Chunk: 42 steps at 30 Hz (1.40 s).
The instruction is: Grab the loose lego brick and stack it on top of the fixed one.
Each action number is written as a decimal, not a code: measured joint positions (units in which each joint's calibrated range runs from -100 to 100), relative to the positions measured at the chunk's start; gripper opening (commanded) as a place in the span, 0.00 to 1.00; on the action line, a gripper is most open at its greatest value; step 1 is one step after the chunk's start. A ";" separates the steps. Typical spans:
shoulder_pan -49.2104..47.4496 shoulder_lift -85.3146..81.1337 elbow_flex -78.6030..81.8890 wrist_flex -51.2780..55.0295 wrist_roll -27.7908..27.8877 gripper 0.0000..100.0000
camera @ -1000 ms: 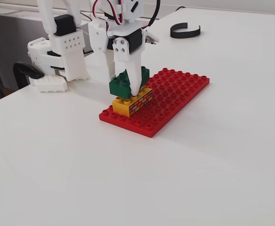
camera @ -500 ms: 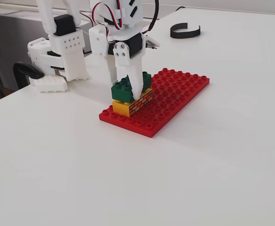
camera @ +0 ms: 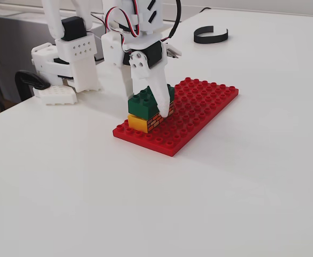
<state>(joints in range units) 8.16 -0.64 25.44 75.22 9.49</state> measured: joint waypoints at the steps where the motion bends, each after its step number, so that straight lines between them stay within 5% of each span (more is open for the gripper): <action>1: 0.00 0.00 0.00 0.00 0.00 0.31; 19: -1.78 0.00 -4.41 7.51 -0.21 0.31; 29: -3.93 -1.95 -21.97 22.63 -0.47 0.31; 31: -5.27 -5.27 -24.58 23.49 -1.40 0.24; 34: -7.27 -12.57 -24.85 23.66 -2.18 0.01; 42: -9.94 -42.12 -12.79 21.50 -4.37 0.01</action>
<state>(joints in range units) -1.78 -42.76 12.65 96.72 5.12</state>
